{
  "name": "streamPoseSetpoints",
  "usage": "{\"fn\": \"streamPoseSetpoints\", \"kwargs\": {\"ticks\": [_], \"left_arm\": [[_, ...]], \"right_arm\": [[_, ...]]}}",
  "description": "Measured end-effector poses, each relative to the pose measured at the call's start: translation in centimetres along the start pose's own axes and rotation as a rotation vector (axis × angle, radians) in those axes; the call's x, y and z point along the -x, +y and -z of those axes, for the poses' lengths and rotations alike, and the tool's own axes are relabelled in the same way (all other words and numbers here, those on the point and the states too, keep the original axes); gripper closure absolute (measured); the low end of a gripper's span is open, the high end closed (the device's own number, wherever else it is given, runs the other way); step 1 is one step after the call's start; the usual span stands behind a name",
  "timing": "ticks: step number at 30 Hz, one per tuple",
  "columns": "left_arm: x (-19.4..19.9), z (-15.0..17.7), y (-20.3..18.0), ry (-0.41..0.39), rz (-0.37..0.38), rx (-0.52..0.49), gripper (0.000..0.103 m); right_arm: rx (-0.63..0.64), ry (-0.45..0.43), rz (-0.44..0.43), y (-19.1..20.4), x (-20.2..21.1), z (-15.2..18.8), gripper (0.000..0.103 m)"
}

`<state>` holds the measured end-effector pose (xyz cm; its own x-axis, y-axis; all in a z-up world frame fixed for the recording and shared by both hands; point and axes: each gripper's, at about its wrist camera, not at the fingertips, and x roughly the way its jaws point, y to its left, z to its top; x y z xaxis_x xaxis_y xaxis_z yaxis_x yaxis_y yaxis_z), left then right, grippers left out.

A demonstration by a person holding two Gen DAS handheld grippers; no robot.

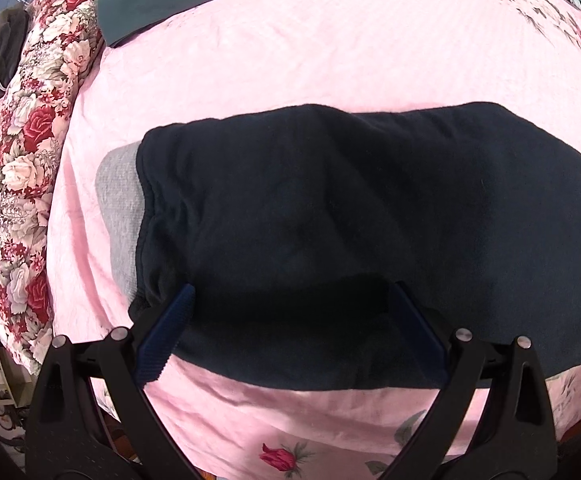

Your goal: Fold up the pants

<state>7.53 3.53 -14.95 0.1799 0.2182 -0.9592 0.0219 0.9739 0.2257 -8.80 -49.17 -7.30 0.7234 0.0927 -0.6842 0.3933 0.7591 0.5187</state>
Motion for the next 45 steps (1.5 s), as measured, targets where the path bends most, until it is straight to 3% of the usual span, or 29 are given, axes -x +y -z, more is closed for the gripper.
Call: {"fn": "streamPoseSetpoints", "kwargs": {"ticks": [2, 5, 6, 7, 8, 10, 13, 15, 18, 22, 24, 26, 31, 34, 37, 41, 45], "left_arm": [[0.0, 0.4, -0.2, 0.0, -0.01, -0.002, 0.005], [0.1, 0.9, -0.2, -0.001, -0.016, 0.003, 0.005], [0.2, 1.0, -0.2, -0.001, -0.016, 0.003, 0.005], [0.3, 1.1, -0.1, -0.001, -0.018, 0.003, 0.005], [0.4, 1.3, -0.1, 0.002, -0.022, 0.005, 0.005], [0.6, 1.6, 0.4, 0.004, -0.032, 0.025, 0.005], [0.7, 1.7, 1.0, 0.004, -0.028, 0.052, 0.005], [1.1, 1.9, 0.9, -0.006, -0.027, 0.058, 0.005], [1.8, 2.1, 0.3, -0.027, -0.018, 0.046, 0.005], [3.3, 2.3, -1.2, -0.098, 0.008, -0.01, 0.005], [3.6, 2.3, -2.1, -0.115, 0.025, -0.037, 0.005], [3.2, 2.2, -2.8, -0.118, 0.03, -0.053, 0.005], [0.7, 2.3, -3.0, -0.089, 0.057, -0.038, 0.003], [0.4, 2.5, -2.3, -0.119, 0.102, -0.021, 0.002], [0.2, 2.9, -1.9, -0.152, 0.139, -0.019, 0.002], [0.2, 3.7, -1.7, -0.196, 0.157, -0.048, 0.002], [0.2, 4.3, -1.6, -0.221, 0.176, -0.089, 0.002]], "right_arm": [[0.037, 0.058, -0.047, 0.8, -2.7, 0.2, 0.061], [0.08, 0.163, -0.004, -0.3, -7.4, 1.6, 0.064], [0.079, 0.213, 0.064, -1.8, -9.5, 2.2, 0.072], [0.071, 0.208, 0.062, -2.7, -9.7, 2.4, 0.086], [0.055, 0.195, 0.055, -3.3, -9.4, 2.4, 0.088], [0.003, 0.198, 0.031, -3.1, -8.3, 1.3, 0.084], [0.074, 0.121, -0.015, -0.9, -6.6, -0.2, 0.077], [0.093, 0.145, -0.026, -0.3, -7.7, -0.5, 0.076], [0.077, 0.23, 0.045, -2.2, -11.8, 0.1, 0.076], [0.101, 0.202, 0.075, -0.7, -10.1, -0.4, 0.073], [0.147, 0.148, 0.034, 1.7, -8.3, -0.9, 0.071], [0.207, 0.157, -0.084, 5.4, -7.8, -0.9, 0.067], [0.364, 0.354, -0.4, 16.0, -12.0, 1.3, 0.051], [0.458, 0.482, -0.52, 22.0, -15.8, 3.1, 0.047], [0.577, 0.596, -0.546, 27.2, -20.6, 5.4, 0.047], [0.665, 0.778, -0.518, 31.2, -27.2, 8.0, 0.047], [0.785, 0.933, -0.504, 33.1, -29.3, 10.4, 0.047]]}}
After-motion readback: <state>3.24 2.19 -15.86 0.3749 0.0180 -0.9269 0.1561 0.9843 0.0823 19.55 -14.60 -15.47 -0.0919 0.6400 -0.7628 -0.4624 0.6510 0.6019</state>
